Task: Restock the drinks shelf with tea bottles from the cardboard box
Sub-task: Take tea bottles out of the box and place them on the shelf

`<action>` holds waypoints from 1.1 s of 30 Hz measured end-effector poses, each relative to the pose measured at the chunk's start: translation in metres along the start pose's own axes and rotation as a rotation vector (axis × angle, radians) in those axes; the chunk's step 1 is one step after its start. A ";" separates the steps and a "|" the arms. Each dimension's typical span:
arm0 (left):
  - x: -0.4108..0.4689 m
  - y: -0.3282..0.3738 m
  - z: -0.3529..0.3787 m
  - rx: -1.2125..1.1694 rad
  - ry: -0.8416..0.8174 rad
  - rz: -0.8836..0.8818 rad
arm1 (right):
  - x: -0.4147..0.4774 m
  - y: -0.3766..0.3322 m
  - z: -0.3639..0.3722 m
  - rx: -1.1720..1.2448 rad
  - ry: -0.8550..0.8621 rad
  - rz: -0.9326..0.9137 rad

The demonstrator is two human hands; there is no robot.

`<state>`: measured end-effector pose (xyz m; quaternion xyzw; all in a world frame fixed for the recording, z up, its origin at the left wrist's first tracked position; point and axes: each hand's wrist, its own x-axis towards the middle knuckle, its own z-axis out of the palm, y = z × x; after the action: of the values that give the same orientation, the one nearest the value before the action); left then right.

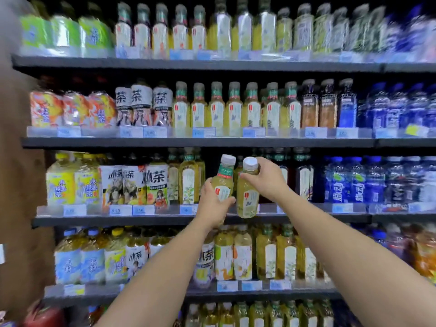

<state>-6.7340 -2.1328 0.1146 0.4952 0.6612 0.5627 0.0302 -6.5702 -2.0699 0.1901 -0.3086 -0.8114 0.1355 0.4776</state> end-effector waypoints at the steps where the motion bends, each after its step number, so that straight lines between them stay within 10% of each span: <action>1: 0.014 0.004 -0.001 0.007 0.007 0.016 | 0.011 -0.002 -0.002 0.001 0.012 -0.017; 33: 0.179 -0.081 0.068 0.621 -0.169 -0.319 | 0.116 0.132 0.152 -0.226 -0.255 0.460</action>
<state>-6.8342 -1.9509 0.1195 0.4163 0.8647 0.2804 0.0204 -6.6927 -1.8829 0.1255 -0.5164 -0.7834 0.1869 0.2911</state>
